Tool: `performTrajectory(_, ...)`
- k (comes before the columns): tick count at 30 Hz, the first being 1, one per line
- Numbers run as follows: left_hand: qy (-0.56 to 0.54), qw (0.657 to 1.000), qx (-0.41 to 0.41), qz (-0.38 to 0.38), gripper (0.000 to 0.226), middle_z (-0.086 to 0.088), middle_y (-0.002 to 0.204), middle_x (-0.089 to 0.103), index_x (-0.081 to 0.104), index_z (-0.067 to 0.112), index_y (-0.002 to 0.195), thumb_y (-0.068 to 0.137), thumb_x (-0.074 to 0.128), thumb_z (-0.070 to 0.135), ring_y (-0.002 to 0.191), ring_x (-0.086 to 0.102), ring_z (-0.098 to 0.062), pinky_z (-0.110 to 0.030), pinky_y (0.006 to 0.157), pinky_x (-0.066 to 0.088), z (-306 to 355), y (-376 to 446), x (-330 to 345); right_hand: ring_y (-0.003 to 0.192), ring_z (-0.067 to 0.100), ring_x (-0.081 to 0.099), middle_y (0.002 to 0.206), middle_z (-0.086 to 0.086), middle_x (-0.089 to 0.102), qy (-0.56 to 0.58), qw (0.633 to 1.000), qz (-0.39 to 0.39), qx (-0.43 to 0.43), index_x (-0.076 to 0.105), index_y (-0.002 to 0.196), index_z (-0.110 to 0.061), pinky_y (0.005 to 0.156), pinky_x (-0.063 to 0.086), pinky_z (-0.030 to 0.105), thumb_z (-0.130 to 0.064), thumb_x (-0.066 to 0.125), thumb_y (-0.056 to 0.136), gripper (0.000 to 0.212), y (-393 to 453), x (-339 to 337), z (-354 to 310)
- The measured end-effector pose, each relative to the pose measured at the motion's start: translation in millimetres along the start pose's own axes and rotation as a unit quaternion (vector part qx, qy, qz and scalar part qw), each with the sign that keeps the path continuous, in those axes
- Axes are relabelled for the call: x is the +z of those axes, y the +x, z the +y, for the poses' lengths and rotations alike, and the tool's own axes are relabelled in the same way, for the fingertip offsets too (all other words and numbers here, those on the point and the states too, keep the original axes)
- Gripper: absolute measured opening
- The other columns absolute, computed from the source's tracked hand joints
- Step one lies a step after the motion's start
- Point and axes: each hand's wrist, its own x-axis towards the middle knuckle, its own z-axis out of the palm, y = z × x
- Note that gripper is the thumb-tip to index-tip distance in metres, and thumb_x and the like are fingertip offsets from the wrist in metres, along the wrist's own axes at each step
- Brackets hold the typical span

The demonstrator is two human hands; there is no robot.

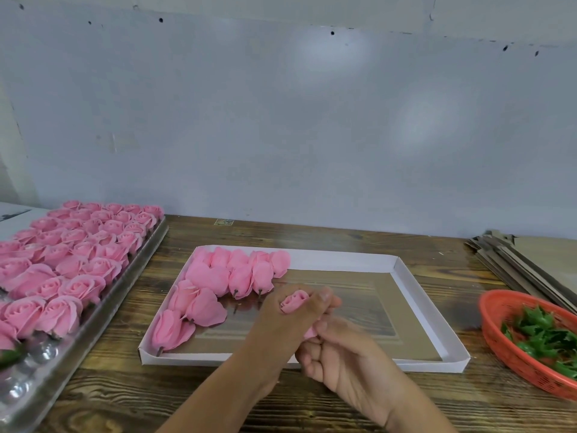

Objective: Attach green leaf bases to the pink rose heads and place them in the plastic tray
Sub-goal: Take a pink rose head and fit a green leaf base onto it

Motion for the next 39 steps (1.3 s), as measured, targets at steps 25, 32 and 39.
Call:
performTrajectory(25,0.113,0.988,0.1,-0.042,0.031,0.004,0.096,0.077,0.073,0.034,0.095,0.075,0.086,0.015,0.092,0.072,-0.012,-0.024,0.081,0.056,-6.4,2.9,-41.1,0.071,0.021,0.066,0.093,0.022,0.069,-0.072,0.984,0.128,-0.1,0.07,0.108,-0.009,0.065,0.058,0.028,-0.019,0.085,0.071,0.041,1.4,-14.6,-6.0)
performTrajectory(32,0.1,0.992,0.079,-0.025,0.031,0.011,0.105,0.073,0.069,0.039,0.092,0.068,0.08,0.055,0.095,0.072,-0.012,-0.034,0.08,0.061,-15.5,2.9,-37.4,0.079,0.019,0.068,0.1,0.013,0.074,-0.187,0.954,0.185,-0.141,0.076,0.092,-0.02,0.073,0.057,0.027,-0.022,0.086,0.068,0.026,2.4,-11.6,-2.1)
performTrajectory(39,0.077,0.996,0.047,-0.018,0.017,0.003,0.107,0.074,0.067,0.034,0.09,0.079,0.079,0.029,0.095,0.074,-0.022,-0.04,0.076,0.064,-26.2,2.5,-37.0,0.077,0.017,0.067,0.099,0.005,0.075,-0.233,0.938,0.2,-0.16,0.075,0.095,-0.025,0.072,0.055,0.024,-0.035,0.081,0.066,0.031,4.4,-12.7,2.4)
